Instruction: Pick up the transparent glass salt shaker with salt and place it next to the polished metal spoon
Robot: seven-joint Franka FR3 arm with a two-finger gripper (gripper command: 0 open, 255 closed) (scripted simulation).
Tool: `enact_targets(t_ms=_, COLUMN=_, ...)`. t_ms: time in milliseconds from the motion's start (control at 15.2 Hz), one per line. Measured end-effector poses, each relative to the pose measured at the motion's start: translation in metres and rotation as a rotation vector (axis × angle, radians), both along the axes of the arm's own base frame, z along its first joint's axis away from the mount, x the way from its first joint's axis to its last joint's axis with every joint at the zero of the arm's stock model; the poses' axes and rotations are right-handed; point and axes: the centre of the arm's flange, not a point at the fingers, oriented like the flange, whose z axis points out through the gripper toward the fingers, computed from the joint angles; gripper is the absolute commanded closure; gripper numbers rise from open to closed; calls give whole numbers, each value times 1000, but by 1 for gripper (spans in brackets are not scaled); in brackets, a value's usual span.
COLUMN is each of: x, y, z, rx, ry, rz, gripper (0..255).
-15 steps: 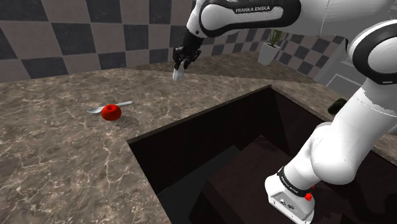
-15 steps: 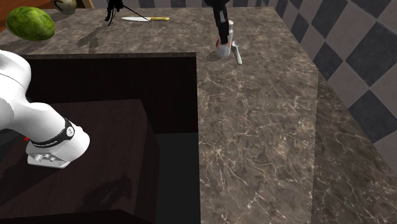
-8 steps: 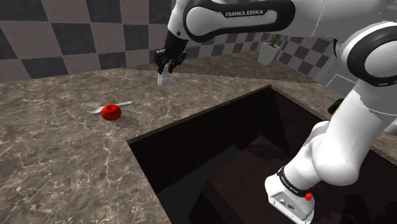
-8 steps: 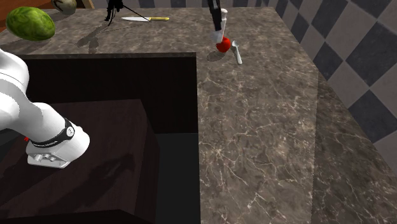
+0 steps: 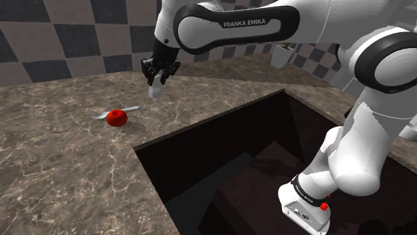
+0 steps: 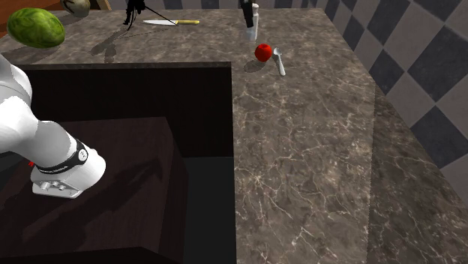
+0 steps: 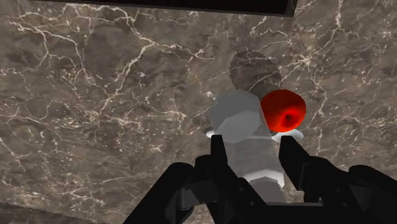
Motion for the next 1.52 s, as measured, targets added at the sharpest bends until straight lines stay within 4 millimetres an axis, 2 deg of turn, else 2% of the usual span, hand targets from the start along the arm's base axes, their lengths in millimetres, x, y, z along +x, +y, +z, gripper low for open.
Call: enact_targets(t_ms=1518, x=0, y=3, z=-124, rx=0, ry=0, rz=-1, gripper=255)
